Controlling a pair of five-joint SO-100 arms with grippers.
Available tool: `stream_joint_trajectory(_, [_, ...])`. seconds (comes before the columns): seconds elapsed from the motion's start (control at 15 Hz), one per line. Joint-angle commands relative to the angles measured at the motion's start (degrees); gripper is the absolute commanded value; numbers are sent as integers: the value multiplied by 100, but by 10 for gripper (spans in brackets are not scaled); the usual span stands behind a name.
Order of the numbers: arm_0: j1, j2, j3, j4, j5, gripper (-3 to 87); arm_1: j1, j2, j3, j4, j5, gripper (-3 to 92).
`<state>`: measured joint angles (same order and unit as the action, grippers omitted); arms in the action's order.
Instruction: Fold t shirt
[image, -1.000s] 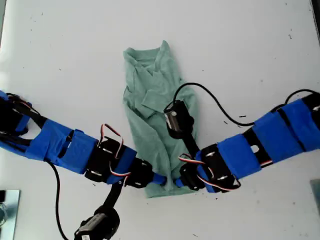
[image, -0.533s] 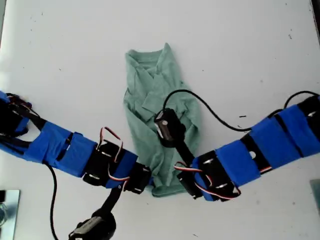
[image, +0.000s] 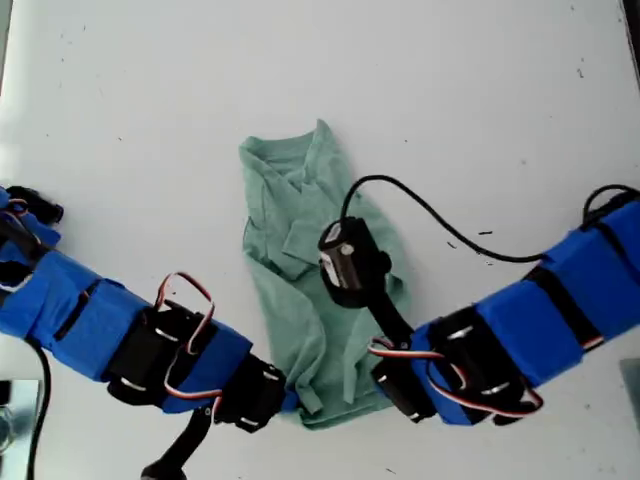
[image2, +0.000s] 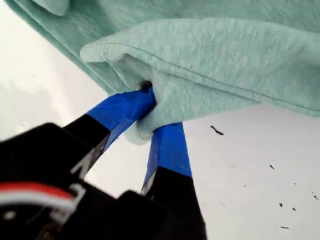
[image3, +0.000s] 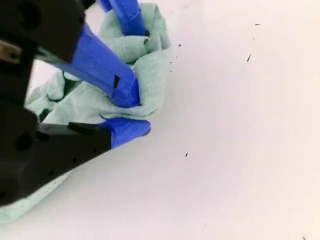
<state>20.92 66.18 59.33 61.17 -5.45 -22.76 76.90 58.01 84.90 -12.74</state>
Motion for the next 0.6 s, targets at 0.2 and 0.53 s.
stream_joint_trajectory(0.2, [-1538, 1125, 299, 185, 1230, -2, 2347, 677, 229, -325, -2188, 15])
stream_joint_trajectory(0.53, [-3270, 1459, 308, 255, 1846, -2, 4175, 598, 0, -1652, -3410, 15])
